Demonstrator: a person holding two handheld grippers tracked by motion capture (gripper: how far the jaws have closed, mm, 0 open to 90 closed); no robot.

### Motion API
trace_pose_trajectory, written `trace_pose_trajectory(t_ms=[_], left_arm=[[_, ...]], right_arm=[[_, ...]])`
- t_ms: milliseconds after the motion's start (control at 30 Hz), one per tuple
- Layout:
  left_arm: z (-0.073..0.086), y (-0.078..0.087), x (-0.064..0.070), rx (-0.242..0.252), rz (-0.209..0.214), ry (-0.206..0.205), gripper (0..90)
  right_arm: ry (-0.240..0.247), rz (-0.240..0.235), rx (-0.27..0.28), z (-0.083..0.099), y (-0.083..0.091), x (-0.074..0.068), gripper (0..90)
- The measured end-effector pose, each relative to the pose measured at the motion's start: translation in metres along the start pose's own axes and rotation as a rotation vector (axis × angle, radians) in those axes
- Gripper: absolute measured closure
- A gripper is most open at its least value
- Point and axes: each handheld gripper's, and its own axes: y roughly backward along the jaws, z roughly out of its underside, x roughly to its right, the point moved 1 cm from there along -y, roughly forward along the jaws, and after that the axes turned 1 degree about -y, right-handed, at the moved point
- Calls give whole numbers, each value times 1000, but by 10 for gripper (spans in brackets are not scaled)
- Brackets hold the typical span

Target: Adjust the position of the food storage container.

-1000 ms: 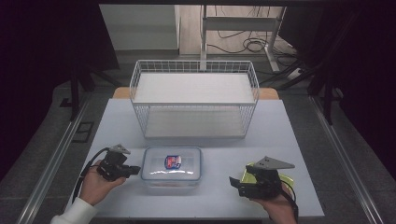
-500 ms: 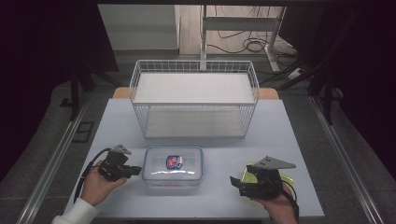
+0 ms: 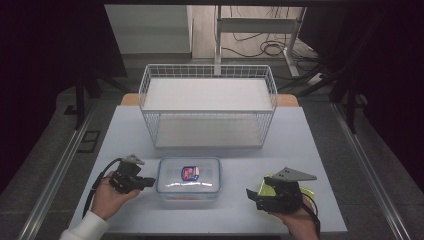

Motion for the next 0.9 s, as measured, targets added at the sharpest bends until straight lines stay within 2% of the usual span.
trace_pose_trajectory(t_ms=[433, 500, 567, 633, 667, 700, 767, 800, 833, 867, 900], left_arm=[[-7, -7, 8, 9, 10, 1, 900], [-7, -5, 7, 26, 5, 10, 895], [-6, 1, 5, 64, -24, 37, 792], [-6, 8, 4, 110, -37, 76, 639], [-6, 11, 4, 127, -20, 95, 501], [-5, 13, 4, 139, -4, 109, 501], [-2, 17, 7, 188, 46, 138, 390], [-1, 18, 9, 197, 67, 146, 318], [-1, 18, 11, 185, 82, 143, 318], [-1, 18, 13, 185, 87, 141, 277], [-1, 19, 14, 201, 92, 147, 257]], right_arm=[[-2, 2, 1, 0, 1, 0, 228], [-5, 3, 3, -1, 1, 0, 224], [-13, 5, 4, -2, 1, 0, 215], [-25, 0, 9, -5, 2, -1, 205], [-25, -3, 14, -8, 1, -4, 196], [-25, -3, 14, -8, 1, -4, 196], [-20, -8, 18, -12, -1, -8, 190], [-19, -14, 20, -16, -2, -12, 189], [-19, -14, 20, -16, -2, -12, 189], [-15, -19, 19, -17, -3, -13, 190], [-14, -21, 20, -19, -5, -15, 190]])
